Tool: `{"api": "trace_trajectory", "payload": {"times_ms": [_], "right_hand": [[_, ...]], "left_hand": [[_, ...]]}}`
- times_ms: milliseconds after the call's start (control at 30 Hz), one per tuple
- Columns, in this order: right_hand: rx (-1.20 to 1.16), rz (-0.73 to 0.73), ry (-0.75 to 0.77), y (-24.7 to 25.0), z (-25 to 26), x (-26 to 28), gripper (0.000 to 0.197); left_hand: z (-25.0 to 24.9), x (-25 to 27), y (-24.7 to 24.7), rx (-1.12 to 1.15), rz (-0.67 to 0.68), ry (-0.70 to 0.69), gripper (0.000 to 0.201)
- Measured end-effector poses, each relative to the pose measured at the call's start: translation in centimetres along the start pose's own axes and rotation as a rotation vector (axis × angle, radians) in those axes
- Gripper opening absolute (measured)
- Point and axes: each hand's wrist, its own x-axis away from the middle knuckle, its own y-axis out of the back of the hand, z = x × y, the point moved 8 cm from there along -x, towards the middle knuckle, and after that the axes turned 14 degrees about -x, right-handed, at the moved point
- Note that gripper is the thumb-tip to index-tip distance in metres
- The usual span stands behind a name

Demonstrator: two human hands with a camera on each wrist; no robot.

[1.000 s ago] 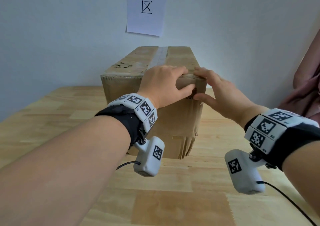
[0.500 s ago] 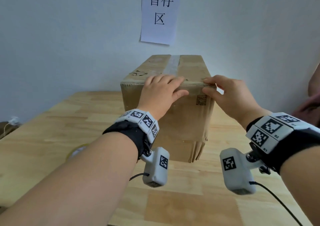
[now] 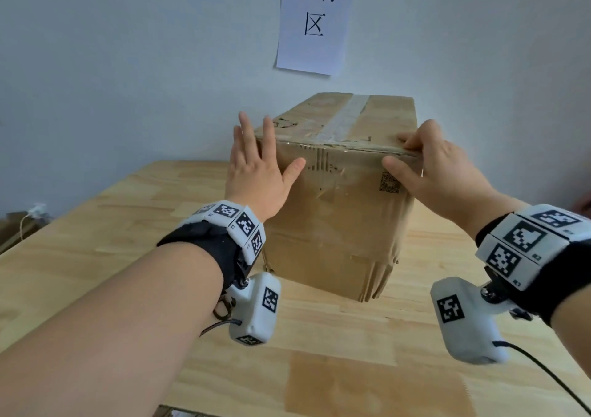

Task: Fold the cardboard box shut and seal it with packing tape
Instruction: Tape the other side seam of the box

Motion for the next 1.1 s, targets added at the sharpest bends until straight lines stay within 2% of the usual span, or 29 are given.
{"api": "trace_trajectory", "payload": {"times_ms": [167,300,367,467,600,767,833,967,1100], "right_hand": [[0.038,-0.14,0.048,-1.3,1.6,-0.3,0.038],[0.089,-0.252,0.109,-2.5,3.9,-0.1,0.038],[0.078,-0.262,0.096,-2.6,4.3,0.3,0.039],[0.065,-0.189,0.06,-2.8,4.2,0.7,0.039],[-0.011,0.017,0.044,-2.9,4.2,2.0,0.05],[0.065,0.222,-0.003,-1.7,4.8,3.2,0.067],[0.107,0.252,-0.015,-1.3,4.7,3.0,0.066],[0.208,0.26,0.001,-1.0,4.2,2.3,0.066],[0.349,0.246,0.024,-0.6,2.3,0.9,0.074]], "left_hand": [[-2.1,-0.3,-0.3,0.333,0.114,0.14,0.092],[-4.2,0.8,0.5,0.532,0.277,0.111,0.093],[-4.7,1.3,1.5,0.552,0.33,0.1,0.096],[-5.4,1.9,3.0,0.569,0.351,0.048,0.1],[-7.3,3.6,3.6,0.579,0.345,-0.084,0.1],[-8.2,3.8,4.4,0.48,0.251,-0.172,0.08],[-8.3,3.5,4.4,0.384,0.194,-0.189,0.073],[-9.5,2.6,3.4,0.196,0.173,-0.187,0.076],[-7.4,0.8,3.1,0.24,0.163,-0.183,0.068]]}}
